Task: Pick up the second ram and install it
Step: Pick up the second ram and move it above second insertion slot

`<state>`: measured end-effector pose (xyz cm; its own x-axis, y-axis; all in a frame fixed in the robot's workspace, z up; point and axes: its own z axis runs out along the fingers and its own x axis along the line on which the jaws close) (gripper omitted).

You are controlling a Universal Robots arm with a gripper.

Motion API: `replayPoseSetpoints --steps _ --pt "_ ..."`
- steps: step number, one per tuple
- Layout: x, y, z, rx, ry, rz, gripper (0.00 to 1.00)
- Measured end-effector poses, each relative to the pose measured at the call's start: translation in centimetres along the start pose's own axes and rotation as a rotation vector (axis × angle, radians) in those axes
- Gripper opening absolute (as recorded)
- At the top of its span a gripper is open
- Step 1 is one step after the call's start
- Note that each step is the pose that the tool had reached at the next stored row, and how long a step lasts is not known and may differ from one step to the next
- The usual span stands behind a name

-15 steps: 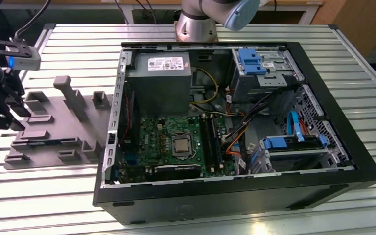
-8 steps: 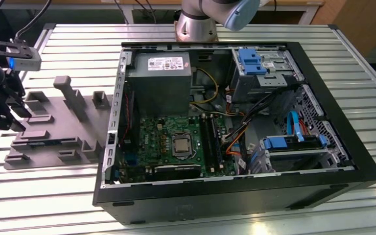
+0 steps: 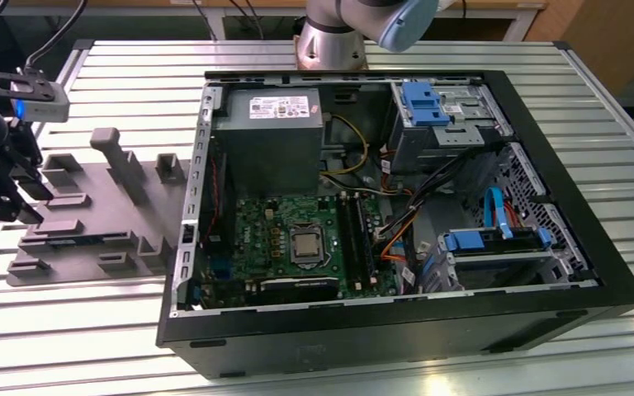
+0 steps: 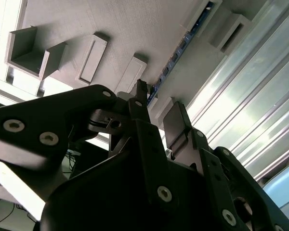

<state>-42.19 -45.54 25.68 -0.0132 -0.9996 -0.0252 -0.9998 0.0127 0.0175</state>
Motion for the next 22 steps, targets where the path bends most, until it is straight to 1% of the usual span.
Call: replayPoseSetpoints --steps 13,16,22 --pt "0.11 0.0 0.05 -0.0001 0.0005 0.0 0.42" --pt "0.19 -0.01 0.37 -0.0001 0.0006 0.0 0.42" --pt "0.22 -0.03 1.31 -0.0001 0.0006 -0.001 0.42"
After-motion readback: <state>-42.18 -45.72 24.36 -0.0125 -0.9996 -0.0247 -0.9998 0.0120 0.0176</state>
